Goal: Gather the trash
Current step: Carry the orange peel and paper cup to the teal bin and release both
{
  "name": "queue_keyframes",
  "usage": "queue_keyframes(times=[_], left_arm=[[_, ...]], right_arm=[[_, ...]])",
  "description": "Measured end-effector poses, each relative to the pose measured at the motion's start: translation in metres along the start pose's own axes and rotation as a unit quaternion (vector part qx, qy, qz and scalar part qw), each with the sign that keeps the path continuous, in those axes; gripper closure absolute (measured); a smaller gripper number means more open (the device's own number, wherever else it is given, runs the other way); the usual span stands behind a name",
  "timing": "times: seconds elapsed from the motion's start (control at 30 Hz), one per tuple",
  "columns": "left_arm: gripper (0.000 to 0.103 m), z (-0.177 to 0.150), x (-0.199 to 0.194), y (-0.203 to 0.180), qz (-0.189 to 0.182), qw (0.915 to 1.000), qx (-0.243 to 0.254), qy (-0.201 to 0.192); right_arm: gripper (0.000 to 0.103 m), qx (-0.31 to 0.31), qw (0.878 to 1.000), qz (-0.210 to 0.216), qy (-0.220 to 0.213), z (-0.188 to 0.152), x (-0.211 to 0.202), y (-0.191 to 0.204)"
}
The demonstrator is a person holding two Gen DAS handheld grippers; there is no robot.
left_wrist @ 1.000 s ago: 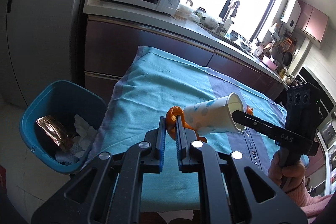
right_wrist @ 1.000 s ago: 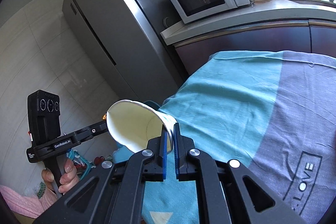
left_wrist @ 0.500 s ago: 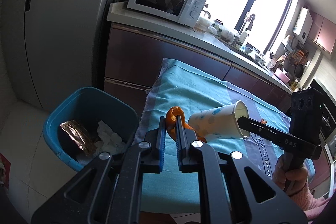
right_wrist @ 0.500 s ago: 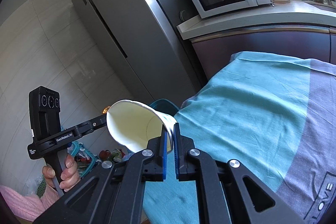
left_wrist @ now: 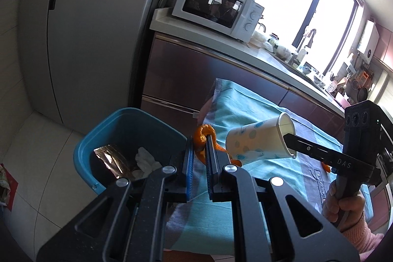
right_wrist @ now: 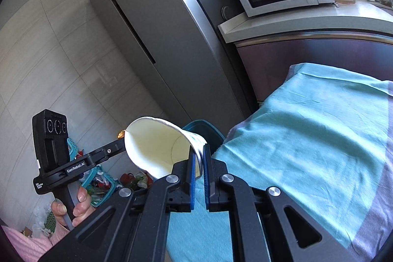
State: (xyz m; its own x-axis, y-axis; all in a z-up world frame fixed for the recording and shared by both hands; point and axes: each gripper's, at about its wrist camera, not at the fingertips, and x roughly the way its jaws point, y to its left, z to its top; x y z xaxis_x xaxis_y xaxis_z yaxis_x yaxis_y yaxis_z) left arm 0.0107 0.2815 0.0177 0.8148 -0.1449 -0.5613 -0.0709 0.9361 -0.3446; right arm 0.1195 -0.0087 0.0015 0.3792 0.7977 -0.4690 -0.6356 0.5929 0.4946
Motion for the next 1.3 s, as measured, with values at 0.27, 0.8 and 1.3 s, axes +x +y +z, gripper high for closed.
queue_keyframes(times=[0.27, 0.8, 1.3], left_arm=[[0.094, 0.001, 0.009, 0.023, 0.026, 0.9995, -0.018, 0.002], [0.094, -0.01, 0.046, 0.064, 0.064, 0.9964, -0.044, 0.034], [0.091, -0.022, 0.09, 0.09, 0.087, 0.9916, -0.067, 0.068]], right_arm=[[0.098, -0.006, 1.0, 0.002, 0.016, 0.008, 0.022, 0.008], [0.098, -0.015, 0.997, -0.013, 0.068, 0.014, 0.084, 0.017], [0.098, -0.01, 0.993, -0.033, 0.113, 0.012, 0.135, 0.018]])
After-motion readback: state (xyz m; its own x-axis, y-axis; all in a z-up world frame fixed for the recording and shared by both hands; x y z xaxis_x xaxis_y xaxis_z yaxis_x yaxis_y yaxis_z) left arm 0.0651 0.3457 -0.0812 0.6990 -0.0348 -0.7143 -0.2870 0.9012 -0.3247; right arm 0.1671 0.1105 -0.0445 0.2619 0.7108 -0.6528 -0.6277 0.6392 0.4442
